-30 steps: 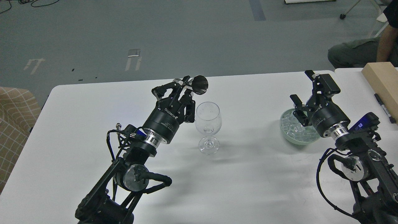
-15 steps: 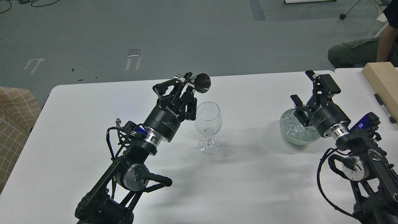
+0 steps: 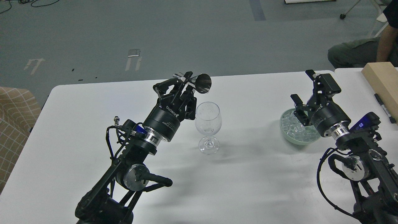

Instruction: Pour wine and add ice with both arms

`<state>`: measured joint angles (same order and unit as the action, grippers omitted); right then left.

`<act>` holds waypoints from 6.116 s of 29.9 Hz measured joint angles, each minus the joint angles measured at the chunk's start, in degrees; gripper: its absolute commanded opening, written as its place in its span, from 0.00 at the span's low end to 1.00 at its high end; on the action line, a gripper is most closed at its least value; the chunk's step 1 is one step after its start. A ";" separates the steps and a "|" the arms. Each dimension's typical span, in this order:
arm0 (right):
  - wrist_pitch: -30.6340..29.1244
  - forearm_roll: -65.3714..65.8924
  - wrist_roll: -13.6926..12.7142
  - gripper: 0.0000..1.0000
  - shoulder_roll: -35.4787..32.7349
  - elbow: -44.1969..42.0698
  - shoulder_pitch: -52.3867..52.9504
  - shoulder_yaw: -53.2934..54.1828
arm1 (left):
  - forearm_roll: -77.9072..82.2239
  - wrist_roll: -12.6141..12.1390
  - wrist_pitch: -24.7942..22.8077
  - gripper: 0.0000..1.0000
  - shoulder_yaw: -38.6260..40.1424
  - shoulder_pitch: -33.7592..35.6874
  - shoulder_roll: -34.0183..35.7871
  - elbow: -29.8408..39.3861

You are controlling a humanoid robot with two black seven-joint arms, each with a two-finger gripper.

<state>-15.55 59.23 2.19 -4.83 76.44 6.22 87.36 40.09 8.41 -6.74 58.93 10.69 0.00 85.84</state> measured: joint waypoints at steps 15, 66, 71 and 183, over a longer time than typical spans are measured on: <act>-0.32 -0.11 -0.03 1.00 0.00 0.47 0.33 0.02 | 2.44 1.46 0.06 0.10 -0.07 0.42 0.33 -0.50; -0.44 -0.16 -0.03 1.00 0.09 1.00 0.44 0.08 | 14.99 7.79 0.48 0.10 -0.26 0.26 1.24 -2.18; -0.44 -0.16 0.00 1.00 0.08 1.07 0.38 0.09 | 16.32 8.55 0.66 0.10 -0.24 0.25 1.23 -2.56; -0.35 0.10 -0.53 1.00 0.65 5.15 -0.84 0.01 | -21.89 -6.02 34.74 0.07 28.61 0.68 0.00 5.82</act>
<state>-15.90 59.33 1.67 -4.19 81.59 5.37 87.37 18.20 2.40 28.00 87.54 11.38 0.00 91.66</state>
